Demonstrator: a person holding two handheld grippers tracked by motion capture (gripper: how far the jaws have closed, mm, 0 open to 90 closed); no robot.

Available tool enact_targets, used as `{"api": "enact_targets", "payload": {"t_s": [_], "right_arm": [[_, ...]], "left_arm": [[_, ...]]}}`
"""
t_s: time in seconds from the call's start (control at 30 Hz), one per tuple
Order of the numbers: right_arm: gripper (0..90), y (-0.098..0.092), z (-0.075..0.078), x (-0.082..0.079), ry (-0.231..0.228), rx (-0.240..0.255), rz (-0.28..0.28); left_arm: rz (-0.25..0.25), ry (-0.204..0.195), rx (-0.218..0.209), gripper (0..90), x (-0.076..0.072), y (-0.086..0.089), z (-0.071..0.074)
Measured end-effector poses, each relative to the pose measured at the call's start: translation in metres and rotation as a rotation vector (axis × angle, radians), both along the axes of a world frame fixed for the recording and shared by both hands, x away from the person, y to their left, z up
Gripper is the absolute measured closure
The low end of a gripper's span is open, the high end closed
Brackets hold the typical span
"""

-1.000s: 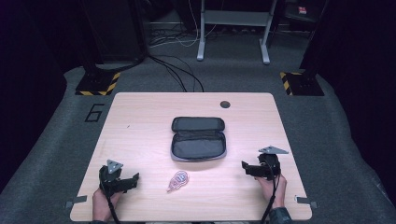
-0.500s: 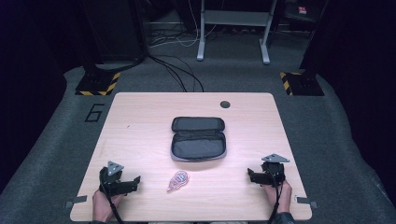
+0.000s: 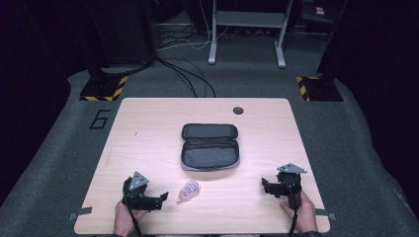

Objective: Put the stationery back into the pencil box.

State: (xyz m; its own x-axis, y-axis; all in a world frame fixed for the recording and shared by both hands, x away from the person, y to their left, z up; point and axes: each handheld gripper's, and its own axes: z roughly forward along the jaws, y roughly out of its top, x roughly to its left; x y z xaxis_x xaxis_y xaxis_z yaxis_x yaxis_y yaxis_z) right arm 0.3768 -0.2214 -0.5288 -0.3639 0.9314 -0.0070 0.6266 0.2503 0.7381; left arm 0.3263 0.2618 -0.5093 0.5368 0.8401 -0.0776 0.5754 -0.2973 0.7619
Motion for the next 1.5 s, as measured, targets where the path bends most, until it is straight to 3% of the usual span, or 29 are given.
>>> {"api": "enact_targets", "payload": {"t_s": [0.23, 0.4, 0.5, 0.87, 1.03, 1.23, 1.33, 1.37, 1.5], "right_arm": [[7.6, -0.003, 0.000, 0.001, 0.005, 0.006, 0.042], [7.6, -0.004, 0.000, 0.001, 0.004, 0.006, 0.047], [7.6, -0.004, 0.000, 0.001, 0.004, 0.006, 0.047], [7.4, -0.005, 0.000, 0.001, 0.011, -0.002, 0.057], [7.4, -0.005, 0.000, 0.001, 0.011, -0.001, 0.056], [7.4, -0.005, 0.000, 0.001, 0.011, -0.002, 0.057], [7.4, -0.005, 0.000, 0.001, 0.011, -0.002, 0.057], [7.4, -0.005, 0.000, 0.001, 0.011, -0.002, 0.057], [7.4, -0.005, 0.000, 0.001, 0.011, -0.002, 0.058]], "left_arm": [[-0.088, 0.005, 0.022, 0.4, 0.003, -0.030, -0.002], [-0.106, 0.013, 0.021, 0.5, 0.005, -0.042, -0.006], [-0.140, 0.010, 0.046, 0.9, 0.007, -0.054, -0.008], [-0.193, 0.012, 0.060, 16.3, 0.012, -0.072, -0.011], [-0.193, 0.003, 0.099, 27.5, 0.011, -0.075, -0.014], [-0.184, 0.004, 0.091, 36.9, 0.011, -0.074, -0.013], [-0.170, -0.027, 0.088, 47.4, 0.007, -0.076, -0.014], [-0.175, -0.029, 0.103, 48.9, 0.006, -0.076, -0.014], [-0.178, -0.036, 0.096, 49.8, 0.005, -0.075, -0.014]]}}
